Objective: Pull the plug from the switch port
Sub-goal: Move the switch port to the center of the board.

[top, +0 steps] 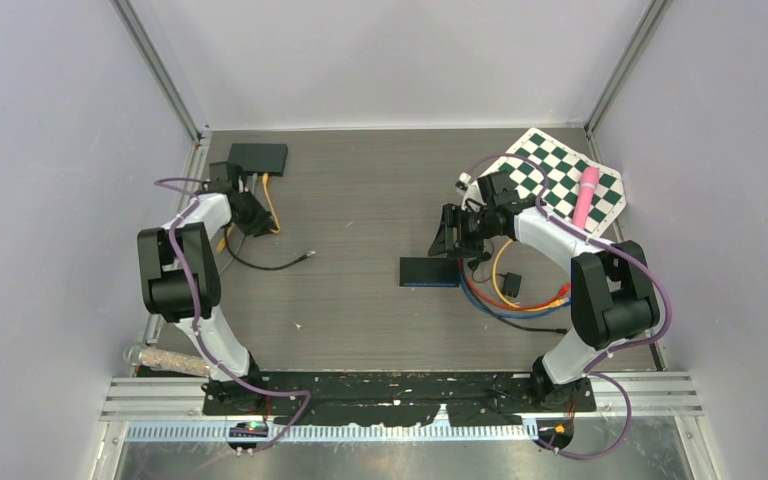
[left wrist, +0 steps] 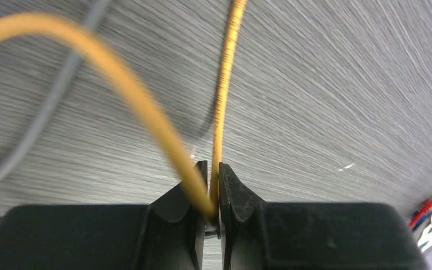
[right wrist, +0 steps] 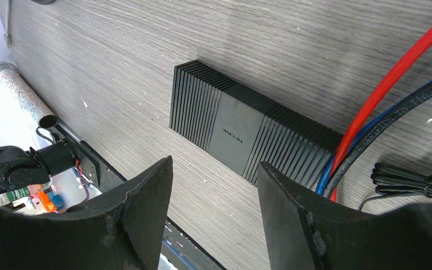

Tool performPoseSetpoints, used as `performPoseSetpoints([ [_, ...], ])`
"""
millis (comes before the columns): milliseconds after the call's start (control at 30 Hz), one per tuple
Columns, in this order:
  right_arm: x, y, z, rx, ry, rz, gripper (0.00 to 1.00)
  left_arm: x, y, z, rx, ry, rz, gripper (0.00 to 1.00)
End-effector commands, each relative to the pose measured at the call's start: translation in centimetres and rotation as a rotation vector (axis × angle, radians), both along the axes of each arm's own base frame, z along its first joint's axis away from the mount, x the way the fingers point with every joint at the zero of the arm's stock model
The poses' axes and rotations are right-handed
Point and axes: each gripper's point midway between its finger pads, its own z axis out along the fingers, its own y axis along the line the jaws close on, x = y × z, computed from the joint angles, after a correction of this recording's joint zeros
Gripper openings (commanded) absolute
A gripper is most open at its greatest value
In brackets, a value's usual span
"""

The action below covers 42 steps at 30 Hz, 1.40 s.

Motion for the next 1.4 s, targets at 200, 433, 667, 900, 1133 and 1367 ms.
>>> performPoseSetpoints([
  [200, 0.8, 0.3, 0.8, 0.023, -0.021, -0.002, 0.63, -0.5, -5.7, 2.9, -0.1, -0.1, -0.142, 0.25],
  [433, 1.0, 0.5, 0.8, 0.032, -0.016, -0.002, 0.63, -1.8, -9.4, 3.6, -0.104, -0.108, -0.241, 0.47],
  [667, 0.6, 0.3, 0.5, 0.024, -0.012, -0.002, 0.63, -3.3, -4.2, 7.2, 0.086, -0.21, -0.194, 0.85],
  [900, 0.9, 0.5, 0.6, 0.033, -0.012, 0.001, 0.63, -5.9, 5.0, 8.3, 0.384, -0.105, -0.058, 1.0],
  [1133, 0.6, 0.6, 0.2, 0.038, -0.004, 0.003, 0.63, -7.5, 8.6, 4.7, 0.398, 0.105, -0.058, 1.0],
  [1367, 0.7, 0.6, 0.4, 0.04, -0.008, 0.003, 0.63, -7.4, 9.3, 2.2, 0.41, 0.186, -0.075, 0.98],
])
